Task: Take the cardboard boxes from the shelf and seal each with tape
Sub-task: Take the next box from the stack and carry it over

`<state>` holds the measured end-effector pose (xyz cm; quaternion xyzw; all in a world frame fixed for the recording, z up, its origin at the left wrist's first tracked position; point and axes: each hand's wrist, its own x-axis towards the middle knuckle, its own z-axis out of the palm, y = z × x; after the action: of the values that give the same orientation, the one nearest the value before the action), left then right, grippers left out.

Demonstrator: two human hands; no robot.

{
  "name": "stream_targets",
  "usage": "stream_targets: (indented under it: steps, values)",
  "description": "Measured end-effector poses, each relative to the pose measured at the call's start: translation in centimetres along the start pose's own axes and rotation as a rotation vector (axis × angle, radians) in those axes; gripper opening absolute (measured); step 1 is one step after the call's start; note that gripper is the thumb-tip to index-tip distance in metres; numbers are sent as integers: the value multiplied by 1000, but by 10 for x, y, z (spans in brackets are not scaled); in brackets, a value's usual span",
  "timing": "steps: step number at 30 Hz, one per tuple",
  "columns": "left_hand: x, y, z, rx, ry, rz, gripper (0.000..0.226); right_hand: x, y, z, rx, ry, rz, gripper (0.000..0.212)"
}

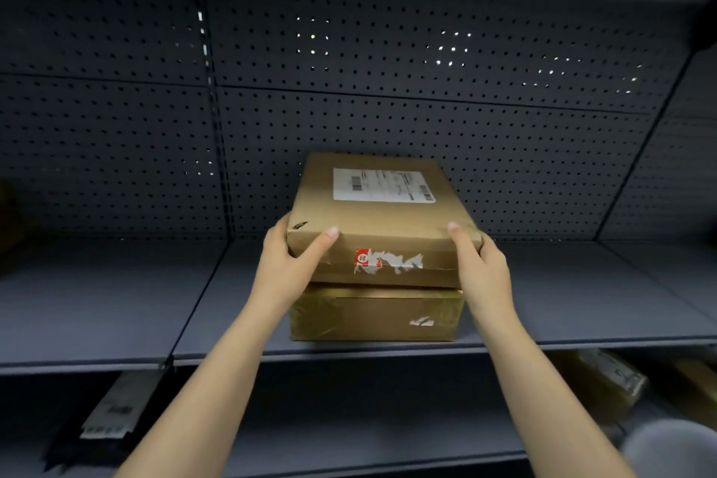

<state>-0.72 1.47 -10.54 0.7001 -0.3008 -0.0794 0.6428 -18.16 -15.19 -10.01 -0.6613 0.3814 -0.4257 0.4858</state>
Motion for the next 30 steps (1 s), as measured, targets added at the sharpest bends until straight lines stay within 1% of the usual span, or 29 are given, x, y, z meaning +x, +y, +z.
stream_targets:
  steps: [2, 4, 6, 9, 10, 12, 14, 18, 20, 21, 24, 27, 28, 30]
  values:
    - [-4, 3, 0, -38, -4, 33, 71, -10, -1, -6, 46, 38, -33, 57]
    - [-10, 6, -1, -91, -41, 81, 81, -23, -4, -14, 88, 64, -84, 50]
    - [-15, 7, -1, -154, -98, 135, 83, -40, -6, -21, 129, 107, -117, 42]
    - [-22, 7, 0, -213, -208, 165, 86, -75, -7, -31, 168, 218, -146, 37]
    - [-26, 8, 1, -236, -252, 169, 89, -88, -8, -35, 166, 255, -157, 34]
    - [-33, 7, 2, -278, -342, 184, 87, -118, -8, -42, 148, 348, -155, 31]
    - [-45, 5, 5, -328, -455, 190, 88, -154, -6, -50, 125, 467, -138, 31]
    - [-90, -5, 13, -364, -721, 177, 99, -248, 1, -64, 61, 723, -78, 36]
    - [-123, -6, 17, -376, -837, 174, 95, -304, 5, -71, 14, 833, -14, 37]
    - [-141, -6, 20, -379, -901, 169, 94, -333, 6, -74, -14, 887, 18, 35]
    - [-207, -1, 25, -417, -1105, 173, 99, -422, 3, -82, -75, 1055, 87, 29]
    - [-280, 8, 21, -470, -1309, 188, 97, -509, -9, -88, -137, 1276, 137, 18]
    - [-305, 13, 17, -487, -1376, 186, 95, -537, -13, -89, -161, 1346, 155, 21]
    - [-356, 21, 9, -500, -1506, 182, 94, -595, -21, -89, -188, 1463, 195, 34]
